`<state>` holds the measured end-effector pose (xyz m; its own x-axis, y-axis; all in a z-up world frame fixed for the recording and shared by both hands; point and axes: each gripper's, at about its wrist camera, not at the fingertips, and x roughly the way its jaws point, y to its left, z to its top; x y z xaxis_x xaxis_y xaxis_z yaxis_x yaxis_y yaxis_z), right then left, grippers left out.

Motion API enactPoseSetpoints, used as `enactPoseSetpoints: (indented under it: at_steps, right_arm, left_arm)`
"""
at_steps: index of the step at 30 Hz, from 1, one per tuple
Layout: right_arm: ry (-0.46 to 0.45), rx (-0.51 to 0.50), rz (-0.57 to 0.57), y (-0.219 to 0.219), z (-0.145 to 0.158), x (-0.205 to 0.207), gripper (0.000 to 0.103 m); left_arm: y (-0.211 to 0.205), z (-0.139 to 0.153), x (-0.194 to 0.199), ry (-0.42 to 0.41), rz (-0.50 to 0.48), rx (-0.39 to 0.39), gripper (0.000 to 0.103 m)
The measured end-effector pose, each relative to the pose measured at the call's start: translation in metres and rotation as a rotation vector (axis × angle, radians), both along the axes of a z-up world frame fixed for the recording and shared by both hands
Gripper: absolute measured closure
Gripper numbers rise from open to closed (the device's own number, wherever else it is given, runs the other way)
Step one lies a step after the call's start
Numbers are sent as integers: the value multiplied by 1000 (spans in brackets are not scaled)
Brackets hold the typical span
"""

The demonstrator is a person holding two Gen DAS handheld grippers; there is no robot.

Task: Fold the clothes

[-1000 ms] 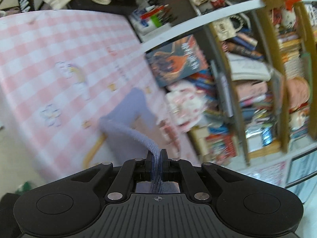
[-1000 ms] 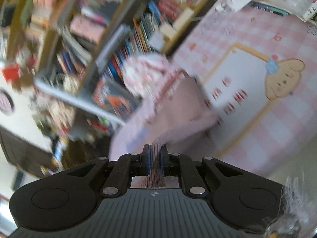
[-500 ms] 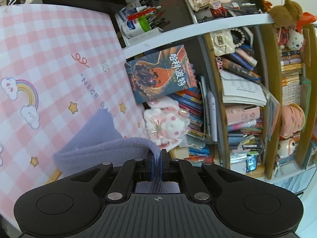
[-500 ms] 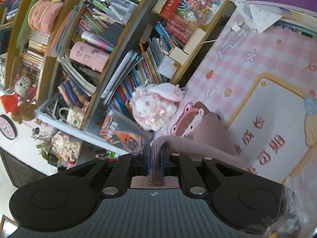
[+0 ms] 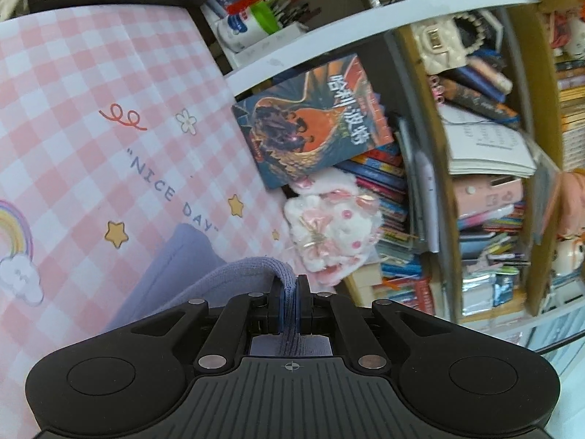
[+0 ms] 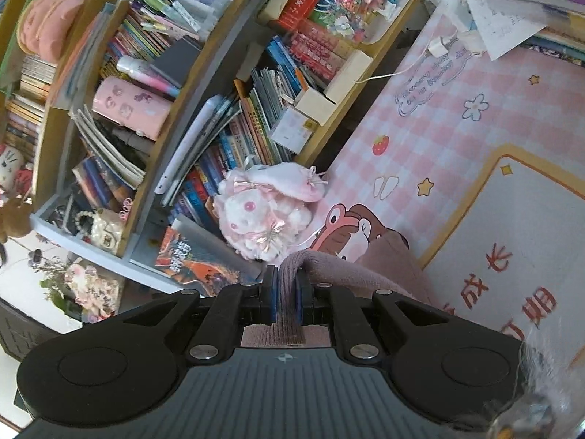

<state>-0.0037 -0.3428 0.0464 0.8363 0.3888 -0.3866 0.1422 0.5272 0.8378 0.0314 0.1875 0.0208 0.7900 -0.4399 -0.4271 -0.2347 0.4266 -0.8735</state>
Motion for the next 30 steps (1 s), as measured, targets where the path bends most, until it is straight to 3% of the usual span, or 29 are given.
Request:
enactPoseSetpoints:
  at_steps: [8, 9, 11, 12, 13, 14, 17, 21, 27, 30]
  right_arm:
    - [88, -69, 27, 8, -31, 55, 94]
    - [102, -79, 32, 9, -35, 63, 94]
    - [120, -102, 26, 9, -37, 71, 86]
    - [128, -146, 7, 10, -34, 72, 70]
    - [135, -190, -12, 11, -30, 73, 61]
    - [124, -239, -27, 11, -25, 71, 58]
    - [82, -371, -30, 11, -12, 65, 58]
    - [75, -514, -12, 15, -11, 60, 58]
    - [117, -705, 89, 42, -29, 63, 58]
    - [125, -733, 122, 54, -39, 70, 58]
  left_arm:
    - [-3, -36, 41, 102, -42, 109, 98]
    - [-3, -38, 44, 107, -52, 118, 94]
    - [-3, -41, 50, 121, -72, 129, 84]
    - [-1, -40, 52, 137, -79, 135, 63]
    - [2, -38, 51, 141, -74, 147, 38]
    - [5, -35, 47, 131, -56, 166, 33]
    - [16, -25, 39, 82, -28, 229, 32]
    - [18, -24, 35, 74, -41, 333, 35]
    - [-14, -18, 38, -1, -178, 558, 37]
    - [-32, -19, 46, -34, -229, 674, 38]
